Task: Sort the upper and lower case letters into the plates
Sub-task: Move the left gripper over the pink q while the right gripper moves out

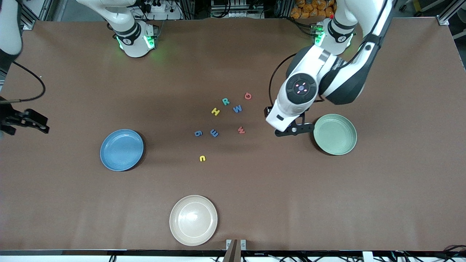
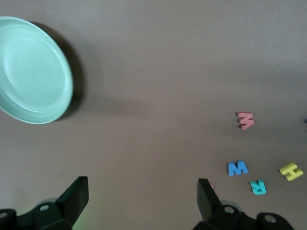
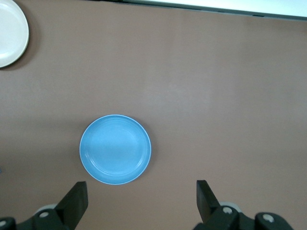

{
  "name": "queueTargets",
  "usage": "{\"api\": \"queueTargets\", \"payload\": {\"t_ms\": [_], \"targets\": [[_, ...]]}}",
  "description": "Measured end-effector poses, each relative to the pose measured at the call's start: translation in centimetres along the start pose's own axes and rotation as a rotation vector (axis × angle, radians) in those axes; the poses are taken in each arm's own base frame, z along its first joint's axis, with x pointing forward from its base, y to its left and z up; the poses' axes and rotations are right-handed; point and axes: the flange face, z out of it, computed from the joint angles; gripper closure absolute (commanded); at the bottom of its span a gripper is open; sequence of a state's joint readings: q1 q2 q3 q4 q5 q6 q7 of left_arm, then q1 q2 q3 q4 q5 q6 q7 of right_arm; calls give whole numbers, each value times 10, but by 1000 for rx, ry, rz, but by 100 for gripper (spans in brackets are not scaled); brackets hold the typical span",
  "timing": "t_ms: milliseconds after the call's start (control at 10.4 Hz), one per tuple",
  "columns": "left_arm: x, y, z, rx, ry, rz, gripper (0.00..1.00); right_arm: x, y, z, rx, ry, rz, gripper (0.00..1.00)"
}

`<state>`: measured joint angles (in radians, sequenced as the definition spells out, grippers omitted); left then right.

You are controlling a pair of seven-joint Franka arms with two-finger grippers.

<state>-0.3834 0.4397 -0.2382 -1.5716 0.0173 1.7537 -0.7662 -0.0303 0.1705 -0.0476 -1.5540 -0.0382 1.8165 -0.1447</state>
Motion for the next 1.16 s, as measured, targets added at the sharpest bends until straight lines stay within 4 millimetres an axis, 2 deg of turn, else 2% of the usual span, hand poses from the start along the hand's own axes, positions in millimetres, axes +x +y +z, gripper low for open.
{"api": "queueTargets", "payload": {"t_ms": [193, 290, 676, 869, 965, 1158], "targets": [[-9, 18, 46, -54, 7, -76, 0, 14, -25, 32, 6, -26, -36, 0], [-19, 27, 68, -77, 3, -117, 0, 17, -32, 41, 8, -38, -46, 0], [-68, 75, 131, -120, 4, -289, 0, 19, -38, 43, 9, -41, -56, 0], [-98, 95, 174, -139, 15, -367, 0, 22, -53, 52, 14, -54, -78, 0], [-111, 98, 193, -133, 13, -395, 0, 25, -69, 62, 17, -66, -102, 0], [-130, 100, 205, -110, 9, -417, 0, 33, -94, 89, 19, -81, -138, 0]]}}
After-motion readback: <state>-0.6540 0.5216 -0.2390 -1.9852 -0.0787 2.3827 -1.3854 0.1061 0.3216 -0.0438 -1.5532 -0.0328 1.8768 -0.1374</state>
